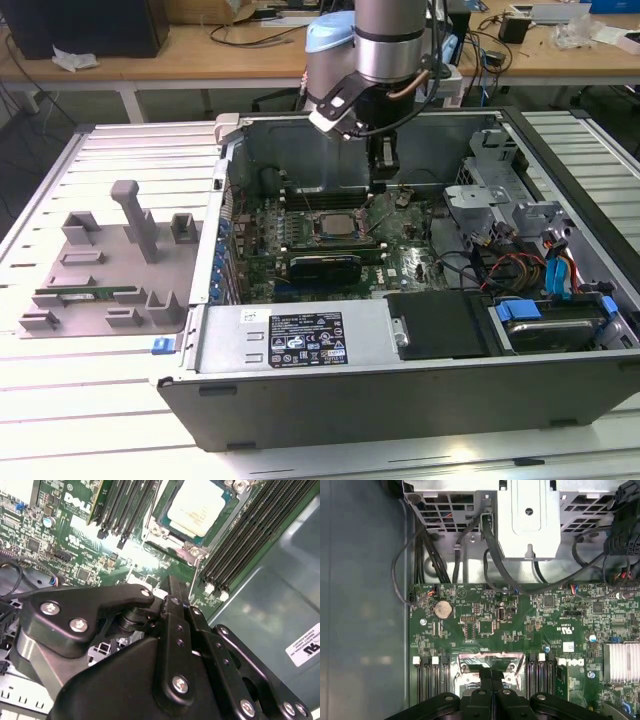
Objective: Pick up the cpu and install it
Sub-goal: 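Close the cpu cover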
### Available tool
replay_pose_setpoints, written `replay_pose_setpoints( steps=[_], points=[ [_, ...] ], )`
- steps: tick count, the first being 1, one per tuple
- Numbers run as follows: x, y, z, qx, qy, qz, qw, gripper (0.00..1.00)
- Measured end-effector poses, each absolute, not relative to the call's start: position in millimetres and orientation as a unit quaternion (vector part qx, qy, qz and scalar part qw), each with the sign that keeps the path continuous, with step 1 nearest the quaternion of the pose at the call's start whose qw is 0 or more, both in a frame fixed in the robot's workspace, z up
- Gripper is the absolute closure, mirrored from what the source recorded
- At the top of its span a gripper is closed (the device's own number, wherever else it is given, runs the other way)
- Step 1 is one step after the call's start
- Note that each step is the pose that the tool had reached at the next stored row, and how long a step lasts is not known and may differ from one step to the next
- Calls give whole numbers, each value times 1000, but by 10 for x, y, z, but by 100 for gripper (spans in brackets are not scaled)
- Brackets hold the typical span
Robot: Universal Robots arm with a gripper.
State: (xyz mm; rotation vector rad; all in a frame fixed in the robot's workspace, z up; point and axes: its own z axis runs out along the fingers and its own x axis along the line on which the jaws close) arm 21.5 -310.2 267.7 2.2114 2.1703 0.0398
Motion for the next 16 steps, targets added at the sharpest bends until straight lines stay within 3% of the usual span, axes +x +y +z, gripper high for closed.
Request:
replay_pose_setpoints(
  steps=[16],
  points=[
    [597, -3102, 2670, 713, 700, 12, 21, 89]
  ],
)
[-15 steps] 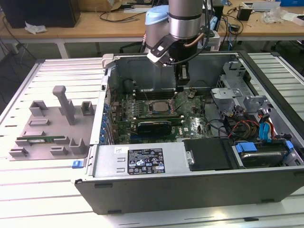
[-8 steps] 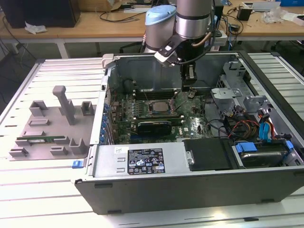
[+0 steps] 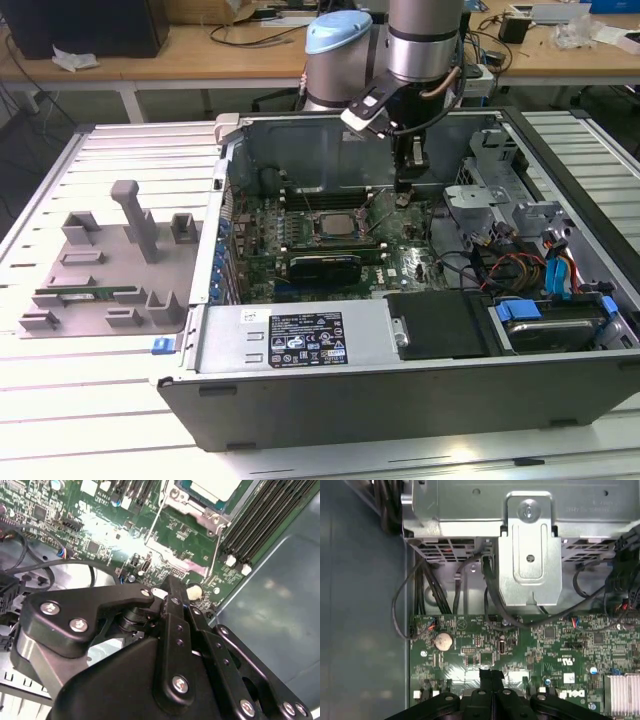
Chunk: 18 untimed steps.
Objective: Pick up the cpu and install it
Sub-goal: 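Close the cpu cover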
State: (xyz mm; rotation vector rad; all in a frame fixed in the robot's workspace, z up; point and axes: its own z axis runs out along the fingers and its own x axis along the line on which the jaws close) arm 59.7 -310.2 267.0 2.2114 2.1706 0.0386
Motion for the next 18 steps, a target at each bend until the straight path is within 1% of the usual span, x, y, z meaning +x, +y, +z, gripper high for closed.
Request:
replay_pose_setpoints(
  steps=[9, 18],
  points=[
    [623, -3102, 2512, 714, 700, 9, 18, 89],
    [599, -3102, 2494, 714, 700, 9, 18, 89]
  ],
)
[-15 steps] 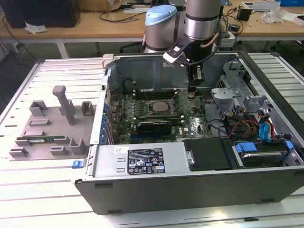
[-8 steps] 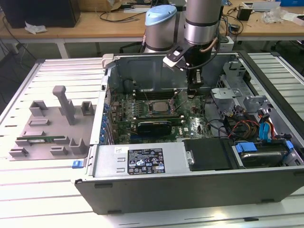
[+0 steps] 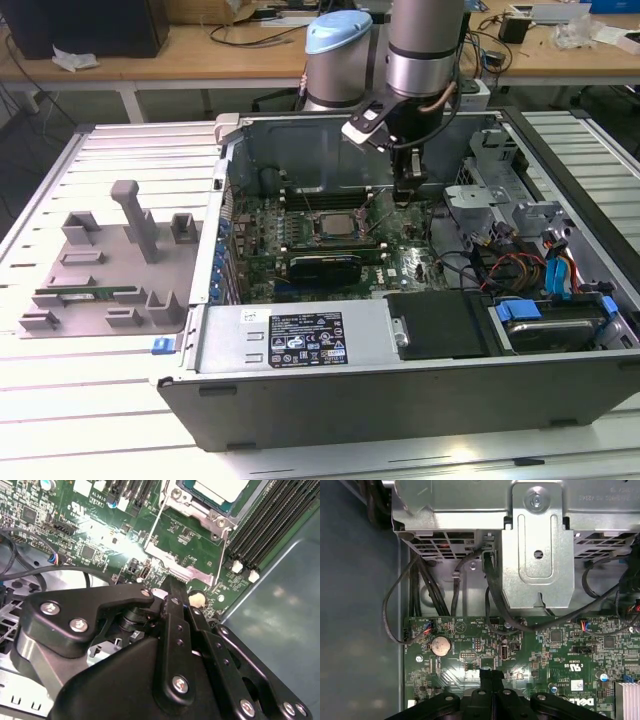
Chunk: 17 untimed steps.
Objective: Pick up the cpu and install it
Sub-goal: 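Close the cpu cover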
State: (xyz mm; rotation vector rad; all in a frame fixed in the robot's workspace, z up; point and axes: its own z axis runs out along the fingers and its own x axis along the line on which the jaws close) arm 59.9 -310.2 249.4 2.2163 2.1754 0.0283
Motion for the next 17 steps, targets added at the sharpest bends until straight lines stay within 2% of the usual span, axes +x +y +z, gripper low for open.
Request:
replay_pose_setpoints(
  steps=[17],
  points=[
    [100, -3102, 2494, 714, 700, 14, 15, 89]
  ],
)
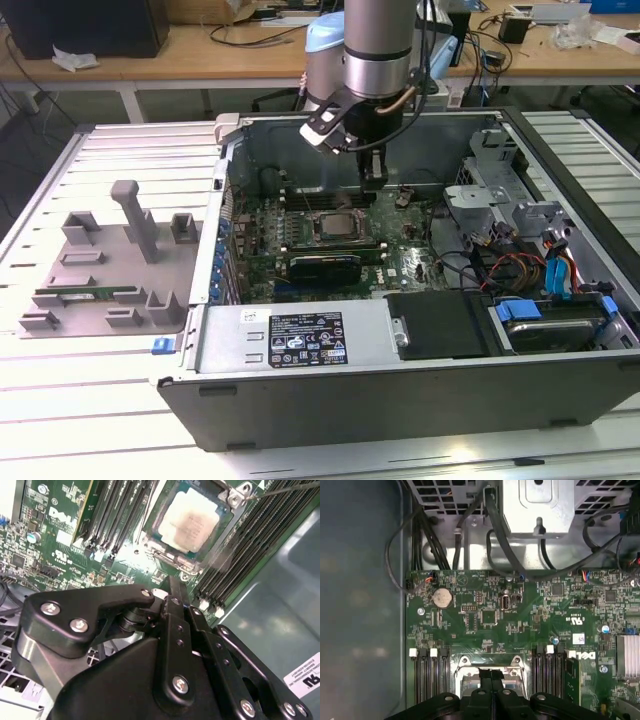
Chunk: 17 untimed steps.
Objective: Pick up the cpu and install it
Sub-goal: 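Close the cpu cover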
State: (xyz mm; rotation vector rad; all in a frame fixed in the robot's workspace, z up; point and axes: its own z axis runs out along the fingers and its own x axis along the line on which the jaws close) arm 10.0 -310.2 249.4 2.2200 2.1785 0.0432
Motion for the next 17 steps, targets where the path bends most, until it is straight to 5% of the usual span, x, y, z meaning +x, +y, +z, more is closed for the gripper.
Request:
replay_pose_setpoints(
  steps=[17],
  points=[
    [-39, -3144, 2406, 714, 700, 14, 15, 89]
  ],
)
